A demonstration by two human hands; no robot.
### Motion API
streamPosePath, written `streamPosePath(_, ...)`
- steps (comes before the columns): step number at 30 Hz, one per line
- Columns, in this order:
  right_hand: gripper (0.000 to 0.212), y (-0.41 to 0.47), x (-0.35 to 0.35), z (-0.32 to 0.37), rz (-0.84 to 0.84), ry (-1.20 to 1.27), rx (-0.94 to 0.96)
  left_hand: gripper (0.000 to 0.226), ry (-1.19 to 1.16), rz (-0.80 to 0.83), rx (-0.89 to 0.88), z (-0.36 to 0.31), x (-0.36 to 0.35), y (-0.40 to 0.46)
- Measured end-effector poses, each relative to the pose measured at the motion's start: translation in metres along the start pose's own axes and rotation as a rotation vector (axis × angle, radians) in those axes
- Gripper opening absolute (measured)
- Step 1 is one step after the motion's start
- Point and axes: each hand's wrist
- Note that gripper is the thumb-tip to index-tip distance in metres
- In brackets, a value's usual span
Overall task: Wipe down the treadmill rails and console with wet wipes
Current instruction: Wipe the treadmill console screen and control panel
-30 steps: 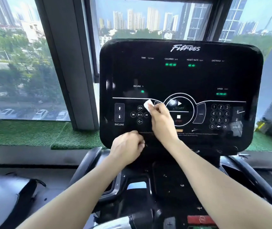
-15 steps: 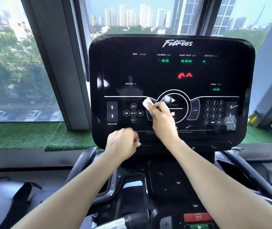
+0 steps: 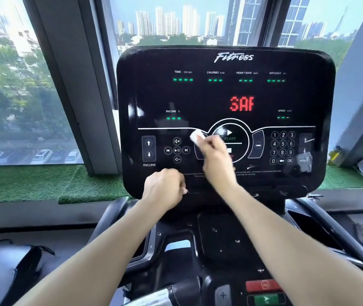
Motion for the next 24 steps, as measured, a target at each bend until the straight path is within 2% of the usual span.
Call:
streamPosePath(4, 0.045, 0.013, 0.041, -0.04, -0.241, -0.009, -0.398, 0.009, -0.028, 0.001, 0.007, -0.001, 0.0, -0.001)
streamPosePath(6, 0.05, 0.018, 0.042, -0.047, -0.309, -0.065, -0.585, 0.009, -0.026, -0.006, 0.002, -0.002, 0.0, -0.002)
streamPosePath(7, 0.05, 0.017, 0.037, -0.041, -0.314, -0.062, -0.615, 0.009, -0.023, -0.002, -0.006, -0.002, 0.0, -0.002)
streamPosePath(8, 0.047, 0.015, 0.029, -0.032, -0.299, -0.037, -0.583, 0.008, -0.017, 0.003, -0.013, -0.002, 0.0, -0.001)
streamPosePath(10, 0.043, 0.001, 0.009, -0.012, -0.195, -0.054, -0.341, 0.008, -0.002, 0.024, -0.016, -0.003, 0.001, 0.001)
streamPosePath(12, 0.055, -0.014, -0.004, -0.002, -0.068, -0.145, -0.065, 0.008, 0.02, 0.051, -0.019, -0.004, 0.003, 0.003)
streamPosePath(14, 0.054, -0.013, 0.002, -0.009, 0.032, -0.137, 0.017, 0.009, 0.071, 0.071, -0.036, -0.008, 0.005, 0.006)
streamPosePath(16, 0.037, -0.005, 0.015, -0.03, 0.084, -0.142, 0.045, 0.014, 0.13, 0.068, -0.066, -0.016, 0.007, 0.007)
streamPosePath(18, 0.01, 0.003, 0.035, -0.054, -0.049, -0.187, -0.016, 0.017, 0.145, 0.055, -0.096, -0.029, 0.004, 0.008)
streamPosePath(20, 0.022, 0.01, 0.053, -0.084, -0.198, -0.139, -0.205, 0.02, 0.138, 0.042, -0.137, -0.045, -0.003, 0.009)
streamPosePath(22, 0.014, 0.018, 0.068, -0.11, -0.245, -0.122, -0.361, 0.022, 0.118, 0.022, -0.176, -0.061, -0.014, 0.012)
streamPosePath(24, 0.038, 0.024, 0.079, -0.123, -0.221, -0.001, -0.48, 0.025, 0.086, 0.01, -0.195, -0.076, -0.025, 0.017)
Point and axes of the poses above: each hand's wrist, its own y-axis towards the middle knuckle, its own x-axis out of the back of the hand, z = x × y, and after that the axes turned 10 degrees about -y, right-handed
